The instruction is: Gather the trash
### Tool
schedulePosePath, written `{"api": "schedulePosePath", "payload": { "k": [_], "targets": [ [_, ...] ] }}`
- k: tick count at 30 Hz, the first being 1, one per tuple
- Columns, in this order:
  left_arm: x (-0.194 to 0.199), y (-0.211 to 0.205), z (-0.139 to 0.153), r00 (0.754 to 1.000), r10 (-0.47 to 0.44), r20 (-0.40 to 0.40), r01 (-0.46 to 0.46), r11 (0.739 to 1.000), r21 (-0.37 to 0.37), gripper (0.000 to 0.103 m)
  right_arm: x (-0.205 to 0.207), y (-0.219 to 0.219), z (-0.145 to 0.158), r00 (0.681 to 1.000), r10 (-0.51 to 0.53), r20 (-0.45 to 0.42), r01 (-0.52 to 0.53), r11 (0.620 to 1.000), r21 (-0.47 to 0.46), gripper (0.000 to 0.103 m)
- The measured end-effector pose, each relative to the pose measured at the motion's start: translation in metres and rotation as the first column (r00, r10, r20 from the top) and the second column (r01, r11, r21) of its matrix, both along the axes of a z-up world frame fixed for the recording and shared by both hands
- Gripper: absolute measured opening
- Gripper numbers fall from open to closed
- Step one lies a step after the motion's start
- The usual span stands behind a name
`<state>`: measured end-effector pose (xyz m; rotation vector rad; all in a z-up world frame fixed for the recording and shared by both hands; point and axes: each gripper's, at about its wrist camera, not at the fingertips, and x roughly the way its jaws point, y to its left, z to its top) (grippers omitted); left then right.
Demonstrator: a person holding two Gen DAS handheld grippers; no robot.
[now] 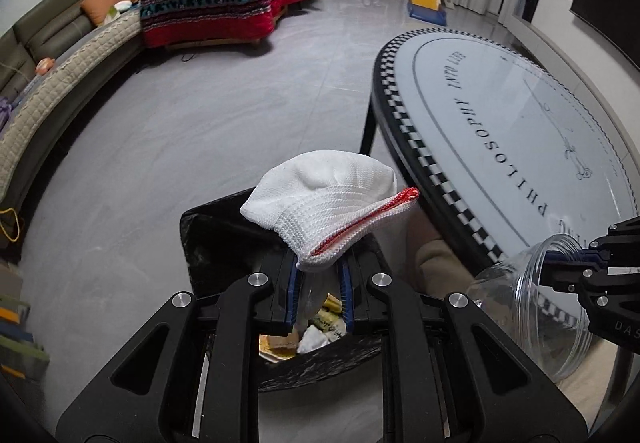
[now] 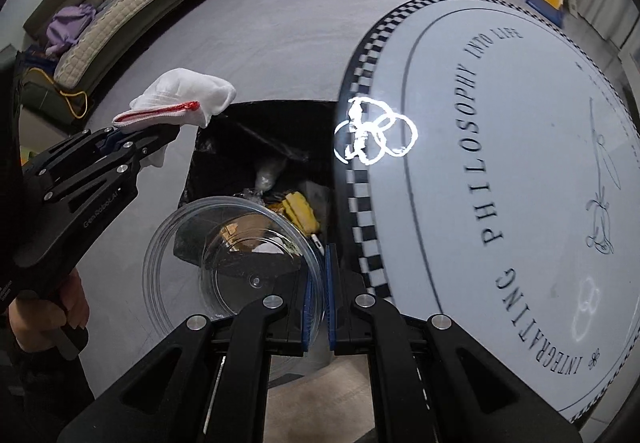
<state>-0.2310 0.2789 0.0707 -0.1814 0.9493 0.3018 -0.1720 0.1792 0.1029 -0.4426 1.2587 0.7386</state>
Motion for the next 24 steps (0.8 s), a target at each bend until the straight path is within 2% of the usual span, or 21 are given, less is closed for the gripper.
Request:
{"api": "schedulePosePath", "payload": {
  "k": [6, 7, 8, 9, 10, 12, 19, 24],
  "targets": [
    [-0.020, 0.041, -0.027, 0.994, 0.087, -0.061, -0.089, 0.996, -0.028, 0.018, -0.001, 0.050, -0.038, 0.998, 0.029, -0.054, -0.031, 0.999, -0.035, 0.007],
    [-0.019, 0.048, -0.032, 0.993, 0.091, -0.077, -0.094, 0.995, -0.038, 0.023, 0.002, 0.058, -0.044, 0.997, 0.032, -0.071, -0.035, 0.999, -0.040, 0.011],
    [-0.019, 0.056, -0.035, 0.990, 0.106, -0.092, -0.110, 0.993, -0.037, 0.055, 0.005, 0.067, -0.050, 0.995, 0.032, -0.090, -0.037, 0.998, -0.053, 0.033],
    [-0.018, 0.063, -0.038, 0.984, 0.140, -0.107, -0.142, 0.990, -0.019, 0.095, 0.007, 0.073, -0.054, 0.996, 0.023, -0.087, -0.028, 0.998, -0.057, 0.061],
    [-0.020, 0.067, -0.039, 0.981, 0.167, -0.095, -0.166, 0.986, 0.008, 0.096, 0.009, 0.078, -0.055, 0.998, 0.018, -0.068, -0.022, 0.998, -0.059, 0.065],
    [-0.020, 0.073, -0.041, 0.978, 0.189, -0.090, -0.186, 0.982, 0.038, 0.097, 0.005, 0.086, -0.056, 0.997, 0.032, -0.064, -0.036, 0.997, -0.064, 0.065],
    [-0.020, 0.080, -0.054, 0.977, 0.192, -0.093, -0.193, 0.981, -0.001, 0.097, 0.005, 0.084, -0.058, 0.997, 0.034, -0.074, -0.039, 0.998, -0.055, 0.065],
    [-0.025, 0.071, -0.048, 0.979, 0.180, -0.095, -0.182, 0.983, -0.009, 0.097, 0.003, 0.074, -0.058, 0.996, 0.032, -0.085, -0.036, 0.998, -0.044, 0.065]
  ]
}}
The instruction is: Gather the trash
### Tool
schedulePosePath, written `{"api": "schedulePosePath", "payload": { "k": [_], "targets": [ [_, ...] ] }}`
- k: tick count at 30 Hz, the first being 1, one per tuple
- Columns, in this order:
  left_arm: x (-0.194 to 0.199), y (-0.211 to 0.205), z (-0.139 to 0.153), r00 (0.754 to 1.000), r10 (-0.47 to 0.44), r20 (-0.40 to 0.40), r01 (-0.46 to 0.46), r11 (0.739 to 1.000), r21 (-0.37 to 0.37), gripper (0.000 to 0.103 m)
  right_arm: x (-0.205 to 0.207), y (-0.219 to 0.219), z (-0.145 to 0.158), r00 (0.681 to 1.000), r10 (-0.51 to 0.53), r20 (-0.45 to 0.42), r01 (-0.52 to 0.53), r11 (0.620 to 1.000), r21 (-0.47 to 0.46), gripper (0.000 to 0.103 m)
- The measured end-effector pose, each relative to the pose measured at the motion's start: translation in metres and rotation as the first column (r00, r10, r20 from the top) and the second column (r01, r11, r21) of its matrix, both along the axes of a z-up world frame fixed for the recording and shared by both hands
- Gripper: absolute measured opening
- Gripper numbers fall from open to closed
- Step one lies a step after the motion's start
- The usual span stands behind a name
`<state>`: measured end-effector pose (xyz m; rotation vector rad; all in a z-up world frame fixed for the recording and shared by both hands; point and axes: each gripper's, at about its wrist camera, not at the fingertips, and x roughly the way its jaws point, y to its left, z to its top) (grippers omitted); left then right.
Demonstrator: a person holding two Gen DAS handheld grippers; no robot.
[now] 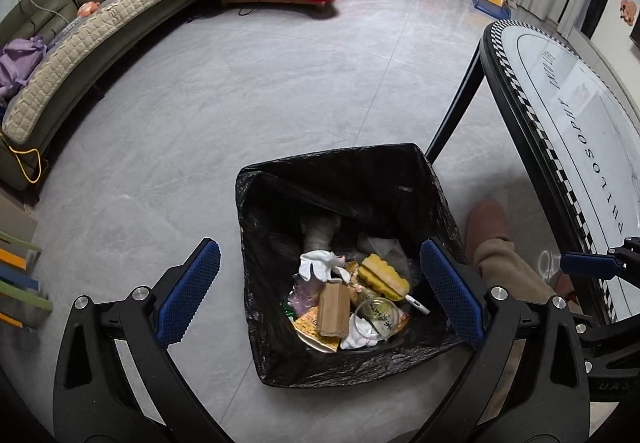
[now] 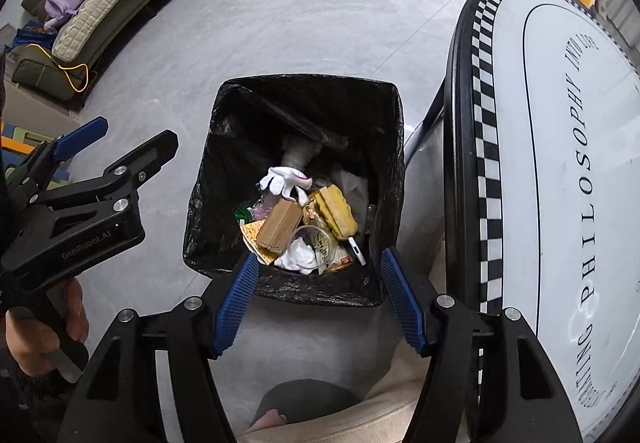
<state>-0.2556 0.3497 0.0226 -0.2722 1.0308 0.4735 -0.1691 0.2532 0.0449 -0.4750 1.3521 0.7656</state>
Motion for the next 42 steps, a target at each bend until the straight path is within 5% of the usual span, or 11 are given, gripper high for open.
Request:
{"api": "schedulePosePath", "payload": {
  "k": [11, 23, 32, 42],
  "targets": [
    [0.022, -0.042, 0.039, 0.997, -0.070, 0.044, 0.069, 0.997, 0.023, 0.097, 0.011, -0.046, 0.034, 0.999, -0.029, 0.023, 0.027, 0.996, 0.082, 0.065],
    [0.096, -0.135, 0.082, 0.969, -0.228, 0.095, 0.227, 0.974, 0.023, 0.097, 0.070, -0.157, 0.075, 0.974, -0.209, 0.083, 0.197, 0.971, 0.132, 0.065],
    [0.163, -0.228, 0.088, 0.919, -0.376, 0.119, 0.380, 0.925, -0.011, 0.097, 0.110, -0.267, 0.075, 0.907, -0.403, 0.123, 0.385, 0.912, 0.142, 0.072],
    [0.218, -0.318, 0.056, 0.857, -0.505, 0.098, 0.510, 0.859, -0.034, 0.097, 0.147, -0.371, 0.041, 0.811, -0.568, 0.139, 0.551, 0.822, 0.146, 0.077]
  ]
}}
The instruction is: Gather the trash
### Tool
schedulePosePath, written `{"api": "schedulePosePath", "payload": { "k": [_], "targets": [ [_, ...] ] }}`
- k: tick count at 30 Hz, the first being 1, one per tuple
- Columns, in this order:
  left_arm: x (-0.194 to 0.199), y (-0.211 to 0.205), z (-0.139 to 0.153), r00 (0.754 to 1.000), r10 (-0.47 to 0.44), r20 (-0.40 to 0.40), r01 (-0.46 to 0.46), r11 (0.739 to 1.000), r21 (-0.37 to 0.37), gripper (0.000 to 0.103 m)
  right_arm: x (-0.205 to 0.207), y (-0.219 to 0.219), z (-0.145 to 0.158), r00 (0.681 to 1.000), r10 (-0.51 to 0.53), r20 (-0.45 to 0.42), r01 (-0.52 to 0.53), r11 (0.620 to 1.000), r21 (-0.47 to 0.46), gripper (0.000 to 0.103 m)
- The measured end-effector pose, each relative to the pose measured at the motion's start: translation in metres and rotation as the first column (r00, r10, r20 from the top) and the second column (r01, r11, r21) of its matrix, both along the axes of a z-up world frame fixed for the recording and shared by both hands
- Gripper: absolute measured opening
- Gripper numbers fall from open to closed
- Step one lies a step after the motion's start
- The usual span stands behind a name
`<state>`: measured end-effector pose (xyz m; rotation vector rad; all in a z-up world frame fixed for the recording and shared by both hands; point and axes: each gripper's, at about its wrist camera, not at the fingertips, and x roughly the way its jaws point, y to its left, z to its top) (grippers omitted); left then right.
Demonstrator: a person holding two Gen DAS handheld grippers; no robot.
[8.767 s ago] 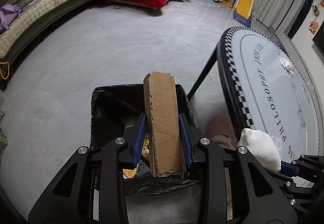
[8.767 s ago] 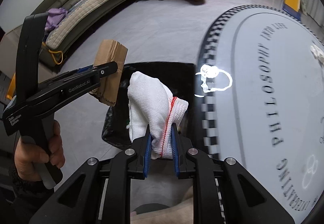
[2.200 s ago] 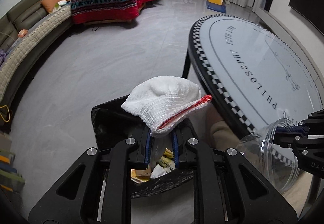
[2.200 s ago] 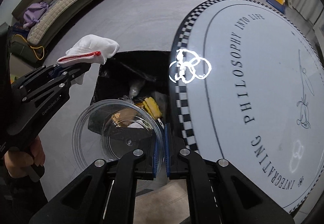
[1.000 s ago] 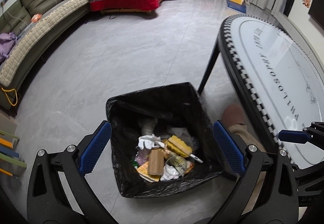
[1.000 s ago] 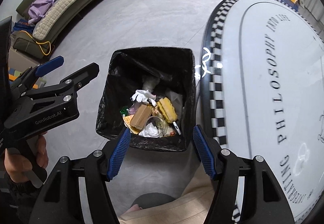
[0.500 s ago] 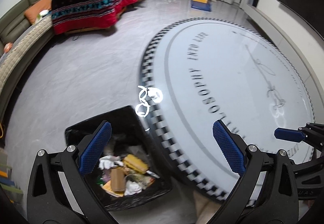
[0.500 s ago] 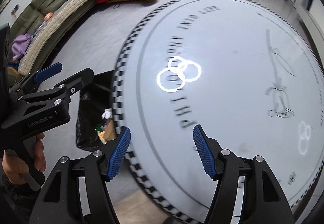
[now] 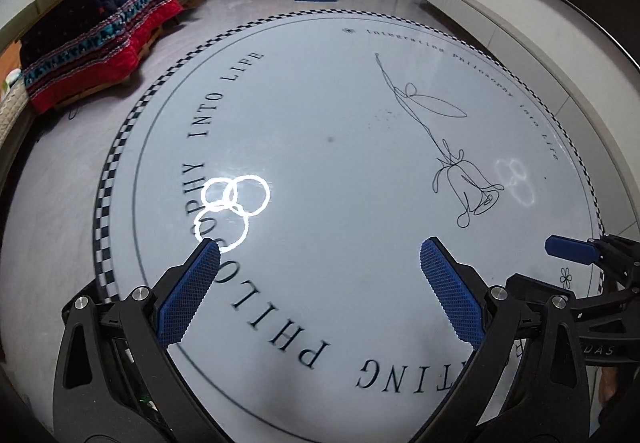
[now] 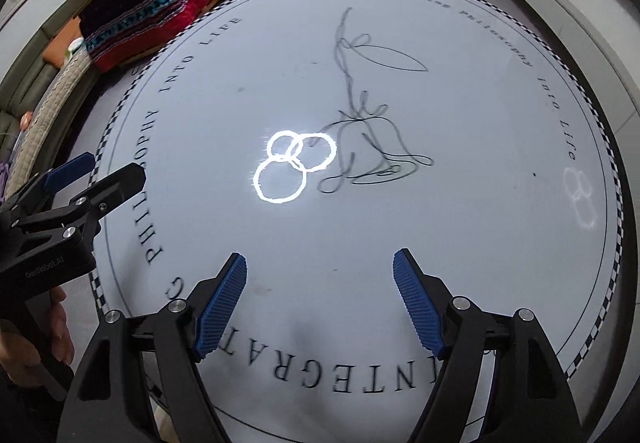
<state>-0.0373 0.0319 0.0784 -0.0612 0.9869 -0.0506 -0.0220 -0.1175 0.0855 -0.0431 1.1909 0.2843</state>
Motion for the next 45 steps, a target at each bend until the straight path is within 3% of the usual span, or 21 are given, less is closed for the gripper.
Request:
{"api": "schedulePosePath", "payload": {
  "k": [9, 17, 24, 45],
  "targets": [
    [0.036, -0.023, -0.037, 1.000, -0.003, -0.027, 0.003, 1.000, -0.004, 0.097, 0.024, -0.050, -0.037, 0.995, -0.090, 0.043, 0.091, 0.996, -0.009, 0.080],
    [0.054, -0.028, -0.057, 1.000, 0.022, -0.012, -0.022, 1.000, 0.019, 0.097, 0.036, -0.049, -0.047, 0.979, -0.077, 0.190, 0.093, 0.993, -0.077, 0.087],
    [0.056, -0.029, -0.063, 0.999, 0.031, 0.023, -0.033, 0.996, 0.078, 0.097, 0.048, -0.051, -0.049, 0.962, -0.103, 0.254, 0.122, 0.991, -0.060, 0.100],
    [0.057, -0.028, -0.063, 0.999, 0.036, 0.020, -0.038, 0.996, 0.078, 0.097, 0.050, -0.050, -0.049, 0.961, -0.106, 0.256, 0.125, 0.990, -0.061, 0.100]
  ]
}}
